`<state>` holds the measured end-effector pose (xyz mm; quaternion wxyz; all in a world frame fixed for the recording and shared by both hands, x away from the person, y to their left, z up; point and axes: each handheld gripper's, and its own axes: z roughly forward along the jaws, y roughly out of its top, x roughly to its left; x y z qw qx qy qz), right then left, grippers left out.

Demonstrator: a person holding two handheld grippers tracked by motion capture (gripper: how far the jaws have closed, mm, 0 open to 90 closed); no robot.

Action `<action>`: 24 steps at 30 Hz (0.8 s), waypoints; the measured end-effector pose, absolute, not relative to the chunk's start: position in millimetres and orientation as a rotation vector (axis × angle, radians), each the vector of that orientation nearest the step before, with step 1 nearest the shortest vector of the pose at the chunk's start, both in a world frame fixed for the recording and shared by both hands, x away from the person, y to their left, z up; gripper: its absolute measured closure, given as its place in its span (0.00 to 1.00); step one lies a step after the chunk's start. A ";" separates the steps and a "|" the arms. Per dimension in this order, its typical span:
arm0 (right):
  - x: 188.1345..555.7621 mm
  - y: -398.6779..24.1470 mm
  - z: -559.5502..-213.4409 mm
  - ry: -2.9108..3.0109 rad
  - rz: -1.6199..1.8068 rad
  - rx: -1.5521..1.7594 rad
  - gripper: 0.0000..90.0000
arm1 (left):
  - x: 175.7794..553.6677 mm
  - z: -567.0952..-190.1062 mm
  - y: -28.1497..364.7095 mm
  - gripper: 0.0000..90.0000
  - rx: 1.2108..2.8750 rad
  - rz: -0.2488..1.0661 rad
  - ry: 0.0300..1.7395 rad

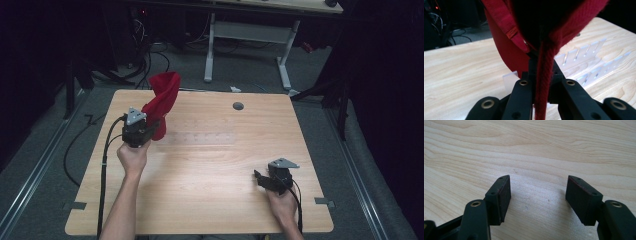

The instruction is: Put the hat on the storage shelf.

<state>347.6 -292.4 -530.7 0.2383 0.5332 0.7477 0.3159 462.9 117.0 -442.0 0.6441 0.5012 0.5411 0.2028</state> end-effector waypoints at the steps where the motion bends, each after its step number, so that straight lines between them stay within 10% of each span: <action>1: 347.6 -292.3 -530.7 2.049 0.865 1.460 0.41 | 463.0 -444.6 117.4 0.94 1.131 0.448 1.244; 9: 347.7 -292.4 -530.8 2.053 0.866 1.452 0.41 | 461.5 -455.5 121.6 0.92 1.104 0.395 1.289; 24: 348.0 -290.3 -530.7 2.063 0.872 1.444 0.41 | 454.1 -457.1 120.5 0.51 1.157 0.365 1.313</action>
